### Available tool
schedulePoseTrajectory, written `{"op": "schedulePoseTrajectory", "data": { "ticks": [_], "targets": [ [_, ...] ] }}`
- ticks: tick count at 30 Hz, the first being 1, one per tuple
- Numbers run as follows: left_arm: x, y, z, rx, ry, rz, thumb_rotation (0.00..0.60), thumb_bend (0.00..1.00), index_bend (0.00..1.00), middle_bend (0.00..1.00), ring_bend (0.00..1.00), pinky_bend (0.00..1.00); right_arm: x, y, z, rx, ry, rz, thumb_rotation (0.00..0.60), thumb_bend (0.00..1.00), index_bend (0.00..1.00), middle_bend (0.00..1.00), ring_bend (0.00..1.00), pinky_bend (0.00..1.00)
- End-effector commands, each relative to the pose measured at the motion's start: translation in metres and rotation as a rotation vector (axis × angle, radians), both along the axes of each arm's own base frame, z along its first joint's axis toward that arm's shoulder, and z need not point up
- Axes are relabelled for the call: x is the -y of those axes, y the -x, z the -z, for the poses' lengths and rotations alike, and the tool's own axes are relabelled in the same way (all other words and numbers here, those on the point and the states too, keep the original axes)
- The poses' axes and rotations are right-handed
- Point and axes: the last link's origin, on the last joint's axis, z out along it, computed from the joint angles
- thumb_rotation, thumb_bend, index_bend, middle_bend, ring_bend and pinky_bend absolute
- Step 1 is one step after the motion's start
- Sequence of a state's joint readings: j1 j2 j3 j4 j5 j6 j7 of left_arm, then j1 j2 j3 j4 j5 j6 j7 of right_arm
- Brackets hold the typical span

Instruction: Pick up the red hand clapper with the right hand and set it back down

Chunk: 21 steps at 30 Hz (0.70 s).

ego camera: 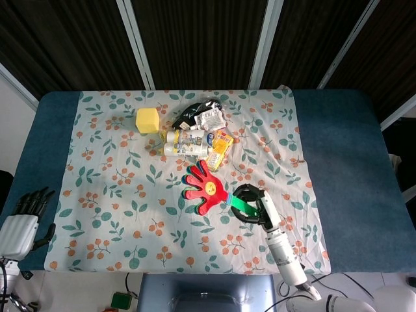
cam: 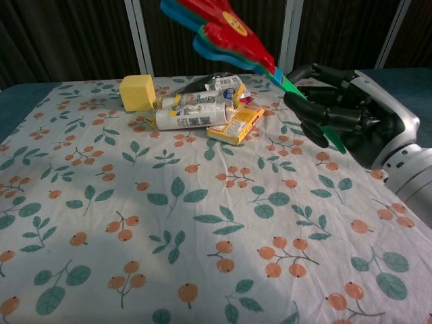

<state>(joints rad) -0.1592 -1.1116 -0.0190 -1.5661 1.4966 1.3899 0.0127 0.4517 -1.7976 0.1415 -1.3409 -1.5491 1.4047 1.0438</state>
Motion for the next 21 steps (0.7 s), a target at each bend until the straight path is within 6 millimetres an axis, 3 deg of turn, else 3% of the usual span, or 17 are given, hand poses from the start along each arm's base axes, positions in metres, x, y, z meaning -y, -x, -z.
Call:
{"op": "schedulePoseTrajectory", "data": {
  "ticks": [1, 5, 13, 17, 21],
  "targets": [
    [-0.002, 0.001, 0.000, -0.005, -0.002, -0.010, 0.600, 0.47, 0.00, 0.00, 0.00, 0.08, -0.001, 0.005, -0.031, 0.125, 0.036, -0.036, 0.600, 0.56, 0.91, 0.83, 0.91, 0.96],
    [-0.003, 0.001, 0.001, -0.007, -0.004, -0.013, 0.600, 0.47, 0.00, 0.00, 0.00, 0.08, 0.013, 0.008, -0.010, -0.294, 0.058, -0.019, 0.600, 0.56, 0.91, 0.83, 0.91, 0.96],
    [-0.002, 0.000, 0.002, -0.005, 0.003, -0.007, 0.600, 0.47, 0.00, 0.00, 0.00, 0.08, 0.023, 0.018, 0.029, -0.934, -0.105, -0.066, 0.600, 0.56, 0.91, 0.83, 0.91, 0.96],
    [-0.002, 0.000, 0.001, -0.004, 0.001, -0.009, 0.600, 0.47, 0.00, 0.00, 0.00, 0.08, 0.017, 0.003, 0.024, -0.917, -0.138, -0.061, 0.600, 0.56, 0.91, 0.83, 0.91, 0.97],
    [-0.001, 0.000, 0.002, -0.004, 0.002, -0.006, 0.600, 0.47, 0.00, 0.00, 0.00, 0.08, 0.008, -0.021, 0.004, -0.699, -0.129, -0.061, 0.600, 0.56, 0.92, 0.83, 0.91, 0.96]
  ]
}}
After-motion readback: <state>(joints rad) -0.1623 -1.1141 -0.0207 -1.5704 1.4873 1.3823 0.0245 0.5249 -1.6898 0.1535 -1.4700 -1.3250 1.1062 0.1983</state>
